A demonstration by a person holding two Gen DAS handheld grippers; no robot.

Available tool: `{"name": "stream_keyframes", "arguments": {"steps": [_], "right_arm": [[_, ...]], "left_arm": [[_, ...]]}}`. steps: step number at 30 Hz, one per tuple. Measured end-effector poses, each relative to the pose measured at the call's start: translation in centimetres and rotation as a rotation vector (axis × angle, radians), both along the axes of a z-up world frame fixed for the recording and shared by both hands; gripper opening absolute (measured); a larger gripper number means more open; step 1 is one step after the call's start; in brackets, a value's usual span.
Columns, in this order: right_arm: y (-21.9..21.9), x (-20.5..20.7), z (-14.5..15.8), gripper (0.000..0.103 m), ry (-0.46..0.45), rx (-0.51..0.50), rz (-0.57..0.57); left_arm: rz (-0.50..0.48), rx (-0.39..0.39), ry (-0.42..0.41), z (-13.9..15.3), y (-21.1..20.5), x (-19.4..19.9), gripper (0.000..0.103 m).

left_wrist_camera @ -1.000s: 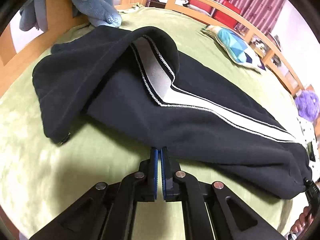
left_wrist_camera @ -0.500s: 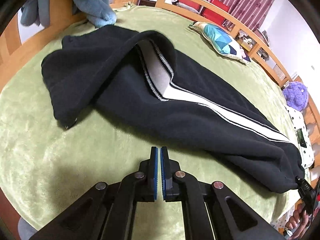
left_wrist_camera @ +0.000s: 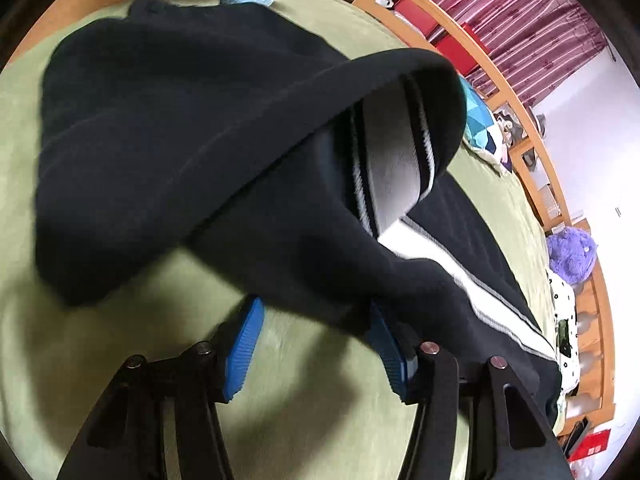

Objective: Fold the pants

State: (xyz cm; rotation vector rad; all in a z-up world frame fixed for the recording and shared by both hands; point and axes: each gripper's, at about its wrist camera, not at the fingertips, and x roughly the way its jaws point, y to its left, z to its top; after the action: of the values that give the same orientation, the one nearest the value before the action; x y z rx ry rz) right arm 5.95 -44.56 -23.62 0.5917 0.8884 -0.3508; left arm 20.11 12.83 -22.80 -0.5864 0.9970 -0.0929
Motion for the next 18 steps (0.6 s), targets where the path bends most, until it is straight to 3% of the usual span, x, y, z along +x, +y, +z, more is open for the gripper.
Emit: {"name": "stream_keyframes", "arguments": {"steps": [4,9,11,15,18], "right_arm": [[-1.6,0.3,0.1,0.062,-0.059,0.037,-0.069],[-4.8,1.8,0.1,0.031,-0.116,0.13,-0.131],[-5.7,2.1,0.4,0.023,-0.145,0.143,-0.134],[-6.9,2.6,2.0,0.018,-0.175,0.09,-0.109],[-7.9,3.0,3.3,0.016,-0.192,0.042,-0.085]], "left_arm": [[-0.001,0.029,-0.006,-0.1,-0.9,2.5,0.055],[0.05,-0.008,-0.005,-0.2,-1.3,4.3,0.057],[0.072,-0.003,-0.012,-0.1,-1.9,4.7,0.057],[0.061,0.057,-0.044,0.7,-3.3,4.8,0.019],[0.051,0.092,-0.036,1.5,-4.0,3.8,0.016]]}}
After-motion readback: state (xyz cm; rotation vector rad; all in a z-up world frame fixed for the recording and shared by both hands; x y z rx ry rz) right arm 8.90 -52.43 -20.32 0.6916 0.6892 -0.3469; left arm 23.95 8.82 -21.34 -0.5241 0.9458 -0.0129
